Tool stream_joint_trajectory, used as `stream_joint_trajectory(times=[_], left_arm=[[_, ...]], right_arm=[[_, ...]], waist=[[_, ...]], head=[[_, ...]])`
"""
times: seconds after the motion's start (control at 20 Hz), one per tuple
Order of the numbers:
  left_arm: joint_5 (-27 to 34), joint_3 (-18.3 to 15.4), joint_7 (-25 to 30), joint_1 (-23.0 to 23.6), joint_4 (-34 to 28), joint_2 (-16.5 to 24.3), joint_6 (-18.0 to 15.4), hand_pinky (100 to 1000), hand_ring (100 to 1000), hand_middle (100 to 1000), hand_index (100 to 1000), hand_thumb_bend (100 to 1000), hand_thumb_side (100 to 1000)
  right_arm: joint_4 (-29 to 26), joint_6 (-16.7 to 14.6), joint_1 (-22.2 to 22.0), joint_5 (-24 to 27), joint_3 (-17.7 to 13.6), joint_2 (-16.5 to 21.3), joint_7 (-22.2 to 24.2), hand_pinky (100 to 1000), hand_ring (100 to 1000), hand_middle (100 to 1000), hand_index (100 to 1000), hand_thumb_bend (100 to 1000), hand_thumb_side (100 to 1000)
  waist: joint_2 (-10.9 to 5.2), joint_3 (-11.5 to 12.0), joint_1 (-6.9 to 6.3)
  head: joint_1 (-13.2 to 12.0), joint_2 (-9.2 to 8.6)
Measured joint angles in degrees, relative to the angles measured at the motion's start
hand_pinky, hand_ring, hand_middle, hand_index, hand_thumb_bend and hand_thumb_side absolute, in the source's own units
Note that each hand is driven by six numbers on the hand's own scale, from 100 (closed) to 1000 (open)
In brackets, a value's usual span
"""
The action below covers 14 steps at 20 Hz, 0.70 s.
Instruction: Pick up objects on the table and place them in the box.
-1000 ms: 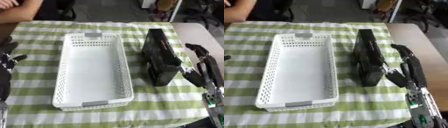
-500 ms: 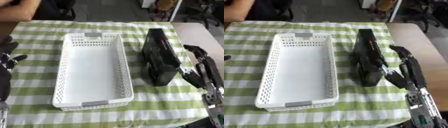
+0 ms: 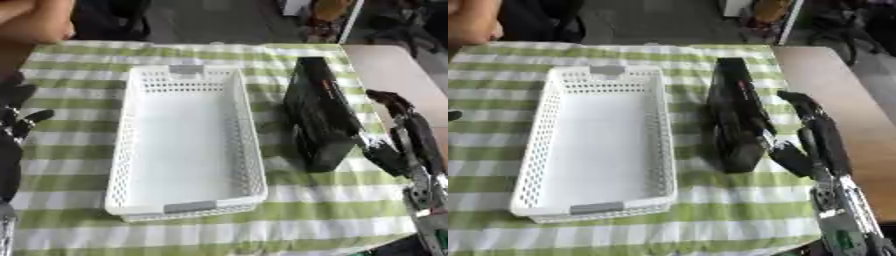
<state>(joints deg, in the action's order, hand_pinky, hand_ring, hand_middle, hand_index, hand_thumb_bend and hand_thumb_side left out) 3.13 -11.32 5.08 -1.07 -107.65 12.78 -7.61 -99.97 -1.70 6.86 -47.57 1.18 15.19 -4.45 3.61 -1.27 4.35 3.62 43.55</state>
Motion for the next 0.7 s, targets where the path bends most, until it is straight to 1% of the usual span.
stream_joint_trajectory(times=[0.7], left_arm=[[0.0, 0.0, 0.0, 0.0, 0.0, 0.0, 0.0, 782, 1000, 1000, 828, 153, 1000]], right_arm=[[0.5, -0.9, 0.0, 0.1, 1.1, 0.5, 0.9, 907, 841, 794, 890, 646, 1000]], waist=[[0.07, 0.2, 0.03]], head=[[0.0, 0.0]])
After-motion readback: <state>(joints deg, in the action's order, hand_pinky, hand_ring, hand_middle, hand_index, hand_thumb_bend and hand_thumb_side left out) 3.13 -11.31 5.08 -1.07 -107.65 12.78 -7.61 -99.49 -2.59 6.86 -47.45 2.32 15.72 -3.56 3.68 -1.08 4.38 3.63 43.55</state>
